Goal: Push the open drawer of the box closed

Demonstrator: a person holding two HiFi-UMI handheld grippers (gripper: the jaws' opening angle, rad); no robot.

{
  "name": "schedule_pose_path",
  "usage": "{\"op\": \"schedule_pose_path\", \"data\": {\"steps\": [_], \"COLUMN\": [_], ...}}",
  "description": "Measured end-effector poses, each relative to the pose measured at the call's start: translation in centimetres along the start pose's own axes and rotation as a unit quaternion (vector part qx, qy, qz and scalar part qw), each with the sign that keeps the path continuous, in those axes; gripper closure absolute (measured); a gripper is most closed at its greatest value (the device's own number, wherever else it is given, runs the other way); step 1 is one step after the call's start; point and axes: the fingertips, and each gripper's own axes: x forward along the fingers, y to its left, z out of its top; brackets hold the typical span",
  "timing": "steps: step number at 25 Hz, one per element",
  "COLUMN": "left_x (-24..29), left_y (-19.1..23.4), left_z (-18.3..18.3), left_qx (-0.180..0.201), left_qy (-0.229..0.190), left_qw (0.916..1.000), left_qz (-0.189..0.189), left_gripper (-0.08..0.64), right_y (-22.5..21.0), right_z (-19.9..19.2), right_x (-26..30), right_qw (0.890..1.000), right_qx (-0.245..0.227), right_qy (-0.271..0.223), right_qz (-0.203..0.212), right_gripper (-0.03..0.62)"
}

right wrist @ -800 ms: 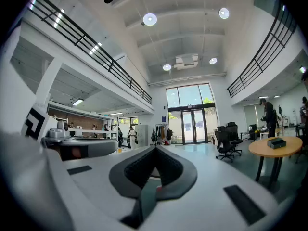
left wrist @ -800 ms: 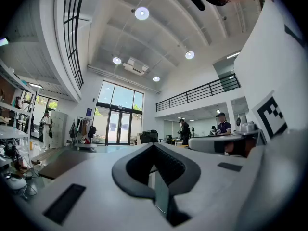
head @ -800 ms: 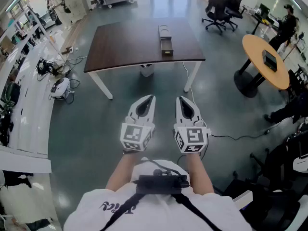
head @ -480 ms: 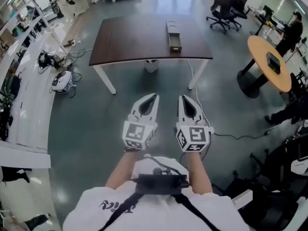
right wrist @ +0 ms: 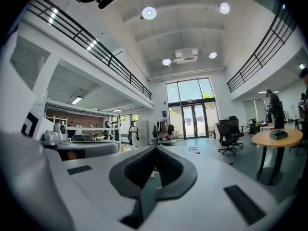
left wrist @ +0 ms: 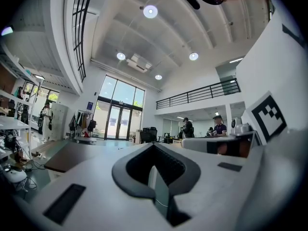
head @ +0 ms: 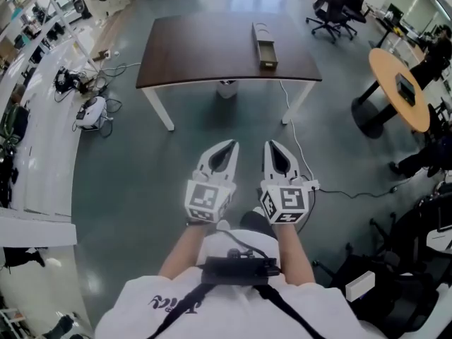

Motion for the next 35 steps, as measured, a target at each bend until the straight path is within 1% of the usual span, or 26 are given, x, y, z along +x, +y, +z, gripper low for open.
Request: {"op": "schedule_pose_path", "data": {"steps": [4, 7, 10, 13, 17, 24, 27, 31, 35], "left_x": [0.9, 2.1, 4.2, 7.1, 11.4, 19.6, 23.0, 26.1, 27.6], "left_y": [1.1, 1.3, 1.6, 2.0, 2.8, 2.2, 1.5, 0.2, 0.3], "left_z": [-0.2, -0.7, -1.2, -1.0, -0.3, 1.1, 0.8, -0.2, -1.4], "left_qx": [-0.005, -0.005, -0.004, -0.003, 0.002, 0.005, -0.002, -0.008, -0.016], "left_qy": [-0.001, 0.000, 0.007, 0.015, 0.015, 0.007, 0.006, 0.014, 0.025], "left_qw": [1.0000, 1.0000, 1.0000, 0.9998, 0.9995, 0.9993, 0.9992, 0.9990, 0.9981], "left_qz": [0.003, 0.001, 0.005, 0.009, 0.028, 0.036, 0.039, 0.042, 0.055], "left_gripper": [0.549, 0.549, 0.549, 0.549, 0.549, 0.549, 0.549, 0.549, 0.549], "right_y": [0.2, -0.7, -2.2, -4.4, -7.8, -14.2, -17.1, -21.1, -22.8], "right_z": [-0.6, -1.5, -1.2, -0.1, 1.1, 3.7, 3.4, 2.5, 1.3], "right_x": [1.0, 2.2, 3.9, 5.7, 8.6, 13.0, 14.1, 15.1, 16.3], "right_qw": [1.000, 1.000, 1.000, 1.000, 1.000, 0.999, 0.999, 0.999, 0.999], "right_qx": [-0.009, -0.004, -0.004, -0.004, 0.000, 0.000, -0.003, 0.003, 0.013], "right_qy": [0.003, 0.009, 0.006, -0.003, -0.012, -0.033, -0.031, -0.022, -0.010], "right_qz": [0.005, 0.004, 0.009, 0.015, 0.023, 0.038, 0.041, 0.033, 0.039], "right_gripper": [0.595, 0.595, 0.595, 0.595, 0.595, 0.595, 0.595, 0.595, 0.595]}}
